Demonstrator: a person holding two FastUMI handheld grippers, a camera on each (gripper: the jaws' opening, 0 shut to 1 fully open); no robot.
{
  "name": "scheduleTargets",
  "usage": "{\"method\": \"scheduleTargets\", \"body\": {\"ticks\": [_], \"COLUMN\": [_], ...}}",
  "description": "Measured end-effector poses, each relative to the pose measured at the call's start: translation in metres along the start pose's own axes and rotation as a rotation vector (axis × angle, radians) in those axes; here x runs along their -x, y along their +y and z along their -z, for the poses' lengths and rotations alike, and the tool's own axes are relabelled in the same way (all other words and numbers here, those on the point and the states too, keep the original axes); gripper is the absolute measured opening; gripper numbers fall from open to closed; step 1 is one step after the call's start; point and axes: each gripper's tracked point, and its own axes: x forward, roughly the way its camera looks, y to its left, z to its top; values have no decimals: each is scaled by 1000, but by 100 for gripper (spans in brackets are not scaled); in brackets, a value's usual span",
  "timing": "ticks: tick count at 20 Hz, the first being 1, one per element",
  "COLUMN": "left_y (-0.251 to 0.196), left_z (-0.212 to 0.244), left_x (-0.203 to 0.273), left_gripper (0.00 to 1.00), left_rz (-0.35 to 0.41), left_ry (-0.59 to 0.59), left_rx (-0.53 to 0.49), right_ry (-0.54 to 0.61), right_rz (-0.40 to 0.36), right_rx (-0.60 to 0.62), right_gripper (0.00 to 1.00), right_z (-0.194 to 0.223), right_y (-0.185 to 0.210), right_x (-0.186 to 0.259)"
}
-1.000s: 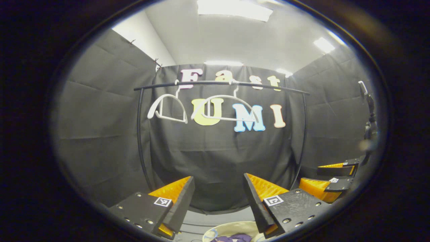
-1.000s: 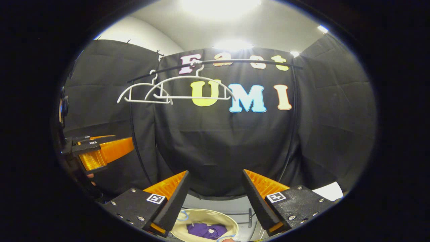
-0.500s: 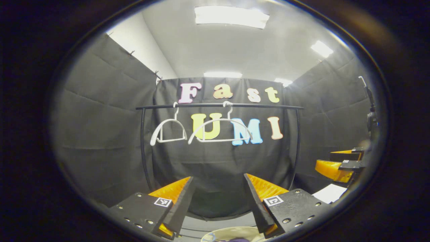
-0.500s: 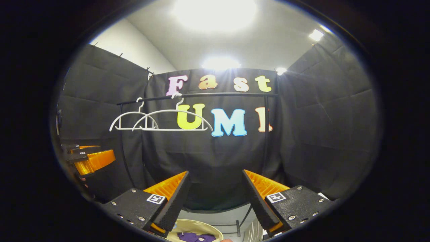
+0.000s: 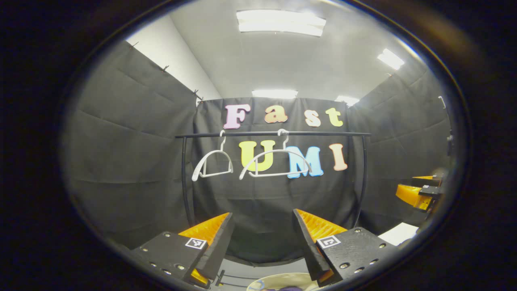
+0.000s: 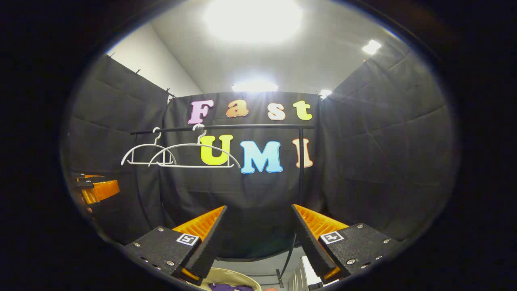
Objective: Grasp the clothes on the hanger with both hands and then place them into the laundry hamper below.
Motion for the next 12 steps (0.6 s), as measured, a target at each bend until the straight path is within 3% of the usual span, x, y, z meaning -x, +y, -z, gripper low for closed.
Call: {"method": "scheduleTargets", "body": {"ticks": [3,12], "left_y": [4,6], "left_z": [-1,-10], "left_x": [1,-4], "left_gripper": [77,77], "left_rz": [-11,-4], "left_ry": [-2,-29], "left_rx": [0,-4], "right_ry": [-1,-37], "right_rz": [18,29], "right_rx": [1,5], "right_gripper": [93,93], "right_z": [2,-12], "right_y": [-1,4], "right_x": [0,-3]}}
